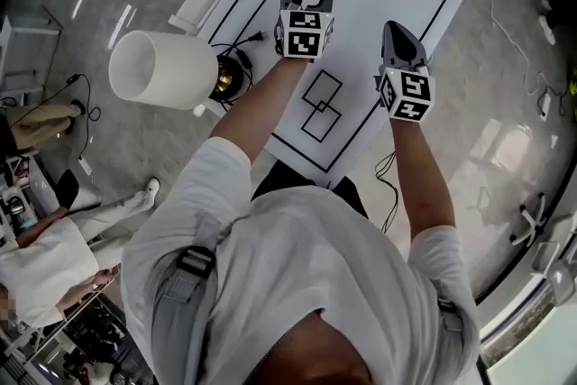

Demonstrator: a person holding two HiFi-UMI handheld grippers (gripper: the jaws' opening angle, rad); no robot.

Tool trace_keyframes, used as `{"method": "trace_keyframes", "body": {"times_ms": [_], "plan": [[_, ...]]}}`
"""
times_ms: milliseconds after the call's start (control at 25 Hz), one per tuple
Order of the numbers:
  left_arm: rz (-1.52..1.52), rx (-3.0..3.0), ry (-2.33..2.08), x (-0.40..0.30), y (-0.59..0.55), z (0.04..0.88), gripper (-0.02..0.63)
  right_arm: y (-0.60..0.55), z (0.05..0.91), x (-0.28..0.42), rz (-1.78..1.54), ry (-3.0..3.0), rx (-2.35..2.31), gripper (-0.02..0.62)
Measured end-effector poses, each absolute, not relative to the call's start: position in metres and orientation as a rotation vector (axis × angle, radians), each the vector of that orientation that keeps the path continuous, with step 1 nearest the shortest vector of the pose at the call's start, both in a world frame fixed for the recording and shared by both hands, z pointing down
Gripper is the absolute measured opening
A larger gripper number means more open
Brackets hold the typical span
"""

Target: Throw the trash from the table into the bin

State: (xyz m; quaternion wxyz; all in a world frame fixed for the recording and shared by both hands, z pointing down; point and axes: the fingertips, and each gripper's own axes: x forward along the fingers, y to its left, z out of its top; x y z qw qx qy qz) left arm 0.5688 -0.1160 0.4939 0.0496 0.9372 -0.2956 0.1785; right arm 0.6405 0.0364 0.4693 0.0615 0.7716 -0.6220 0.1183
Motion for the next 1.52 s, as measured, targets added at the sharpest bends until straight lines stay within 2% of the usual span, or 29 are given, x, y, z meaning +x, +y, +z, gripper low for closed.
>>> {"method": "trace_keyframes", "body": {"times_ms": [400, 840, 1160, 1520], "plan": [[0.482, 2.901, -0.932, 0.487, -0.022, 0.455, 0.186, 0.081, 0.443, 0.575, 0.279, -2.008, 2.232, 0.006], [0.415, 2.928, -1.045, 0.396, 0.019, 0.423, 0.186, 0.076, 0.424, 0.497, 0.218, -2.174, 2.081, 0.006], [0.430, 2.907, -1.097, 0.314, 0.044, 0.431, 0.186, 0.057, 0.433, 0.401, 0.217, -2.285, 1.919, 0.006], [0.416, 2.809, -1.258, 0.188, 0.045, 0.437, 0.186, 0.055, 0.431, 0.276, 0.192, -2.379, 1.751, 0.006]]}}
